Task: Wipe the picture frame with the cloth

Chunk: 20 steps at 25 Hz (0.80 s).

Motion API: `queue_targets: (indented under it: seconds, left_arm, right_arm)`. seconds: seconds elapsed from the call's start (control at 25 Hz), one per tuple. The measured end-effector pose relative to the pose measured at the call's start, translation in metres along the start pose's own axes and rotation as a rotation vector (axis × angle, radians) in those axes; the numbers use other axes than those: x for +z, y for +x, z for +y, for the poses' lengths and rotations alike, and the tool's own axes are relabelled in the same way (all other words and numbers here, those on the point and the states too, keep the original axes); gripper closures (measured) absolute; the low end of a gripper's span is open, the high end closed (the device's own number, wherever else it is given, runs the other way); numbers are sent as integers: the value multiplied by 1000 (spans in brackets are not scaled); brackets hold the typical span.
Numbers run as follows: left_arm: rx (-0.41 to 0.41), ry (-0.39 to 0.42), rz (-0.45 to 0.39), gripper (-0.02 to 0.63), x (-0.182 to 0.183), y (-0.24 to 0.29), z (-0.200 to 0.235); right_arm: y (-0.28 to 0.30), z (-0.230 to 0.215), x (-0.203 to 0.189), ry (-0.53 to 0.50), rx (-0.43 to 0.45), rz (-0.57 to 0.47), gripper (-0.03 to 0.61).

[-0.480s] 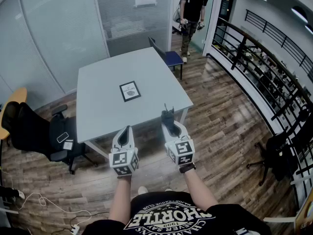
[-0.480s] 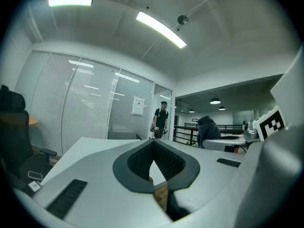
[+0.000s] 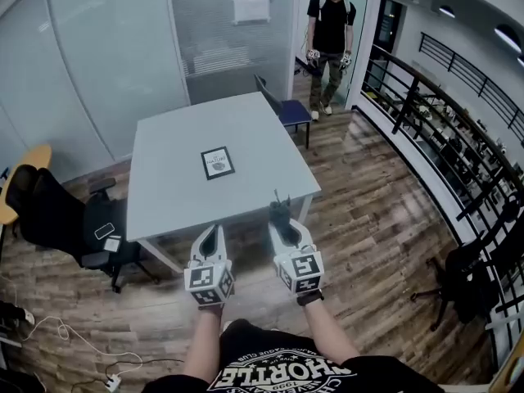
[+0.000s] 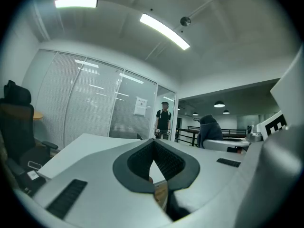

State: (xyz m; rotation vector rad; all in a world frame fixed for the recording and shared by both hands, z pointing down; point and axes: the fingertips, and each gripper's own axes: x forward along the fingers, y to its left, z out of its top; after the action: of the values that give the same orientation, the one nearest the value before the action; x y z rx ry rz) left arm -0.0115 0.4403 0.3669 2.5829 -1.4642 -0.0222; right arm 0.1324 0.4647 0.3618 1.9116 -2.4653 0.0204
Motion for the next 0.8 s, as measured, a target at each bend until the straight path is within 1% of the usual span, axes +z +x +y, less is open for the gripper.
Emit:
queue_targets:
  seconds: [0.16,0.32,0.4,0.48,0.56,0.64,0.8]
  left_arm:
    - [15,29,26,614,-12,-1,-4]
    - [37,37,38,614,-18,12,6]
    - [49,37,31,614,-22,22,17]
    - [51,52,24,614,-26,36,28]
    - [47,72,23,614,-29,56,33]
    - [53,79,21,614,-29,81,43]
    - [79,49,11,614,-14,134,89]
  right_arm:
    - [0,0,-8,45,31,-12,506]
    - [15,4,-18,58,73,2,505]
    - [27,3,-21,62,54,-15,505]
    - [41,-2,-21,64,22,-53,505]
    - [61,-10,-22,57,23,-71,505]
    - [88,-20,-22,46,37,-66,505]
    - [158,-29,-21,39,43,-45,505]
